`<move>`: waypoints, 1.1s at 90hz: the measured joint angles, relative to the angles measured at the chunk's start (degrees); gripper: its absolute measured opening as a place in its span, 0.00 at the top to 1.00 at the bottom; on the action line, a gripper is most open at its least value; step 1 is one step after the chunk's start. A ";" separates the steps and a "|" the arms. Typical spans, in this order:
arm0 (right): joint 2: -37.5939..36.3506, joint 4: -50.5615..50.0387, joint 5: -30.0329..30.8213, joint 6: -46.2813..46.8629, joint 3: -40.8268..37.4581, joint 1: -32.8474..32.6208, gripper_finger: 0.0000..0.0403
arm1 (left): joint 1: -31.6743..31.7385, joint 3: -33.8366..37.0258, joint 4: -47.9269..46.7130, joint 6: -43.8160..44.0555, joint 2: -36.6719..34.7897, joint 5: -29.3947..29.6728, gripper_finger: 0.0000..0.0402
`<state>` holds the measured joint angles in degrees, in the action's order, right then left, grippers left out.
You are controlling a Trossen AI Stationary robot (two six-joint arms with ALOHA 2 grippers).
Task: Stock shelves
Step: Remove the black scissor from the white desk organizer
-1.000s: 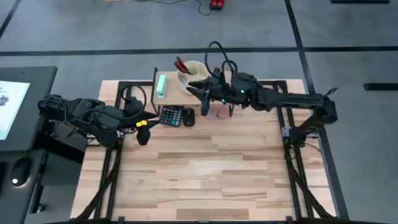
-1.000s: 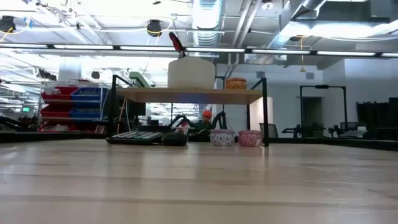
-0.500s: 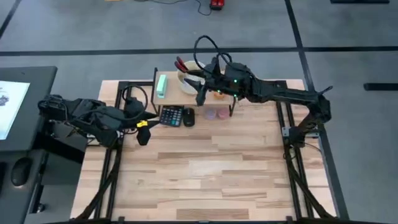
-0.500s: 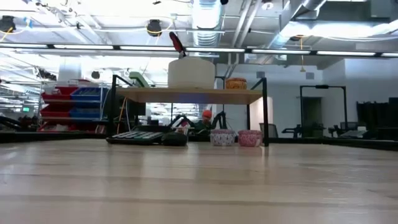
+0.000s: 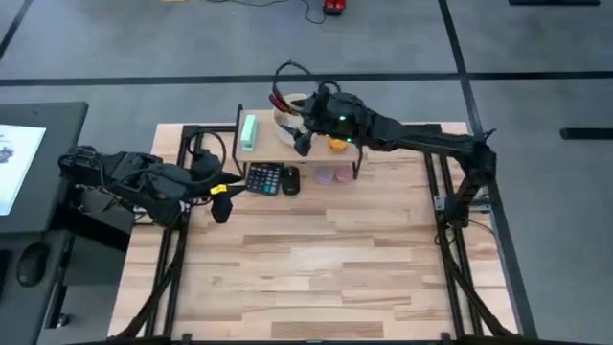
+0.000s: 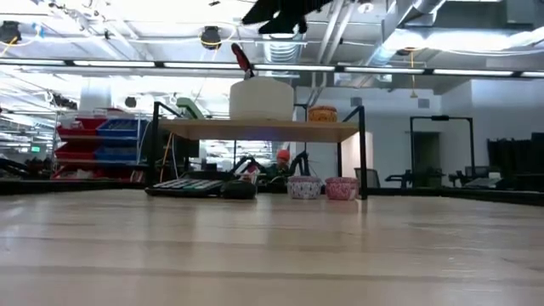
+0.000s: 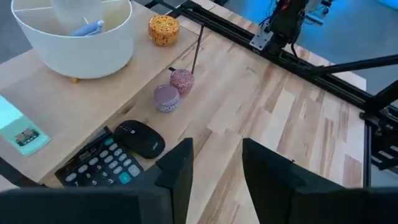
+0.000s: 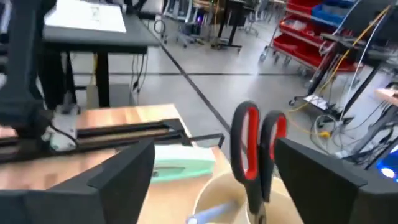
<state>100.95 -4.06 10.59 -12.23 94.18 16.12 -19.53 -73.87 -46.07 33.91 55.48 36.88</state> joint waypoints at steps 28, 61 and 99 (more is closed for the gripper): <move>7.75 0.48 6.24 -4.30 6.11 0.58 0.06 | 0.00 0.02 0.38 -0.65 0.00 0.00 0.71; 13.62 0.66 11.12 -4.88 9.80 1.95 0.06 | 0.00 0.02 0.48 -1.75 0.00 -0.02 0.71; 13.75 3.67 10.64 -3.32 9.74 3.86 0.08 | 0.01 0.02 0.51 -1.62 0.00 -0.13 0.71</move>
<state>114.70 -0.39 21.23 -15.55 103.92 19.99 -19.52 -73.84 -45.56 32.29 55.48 36.75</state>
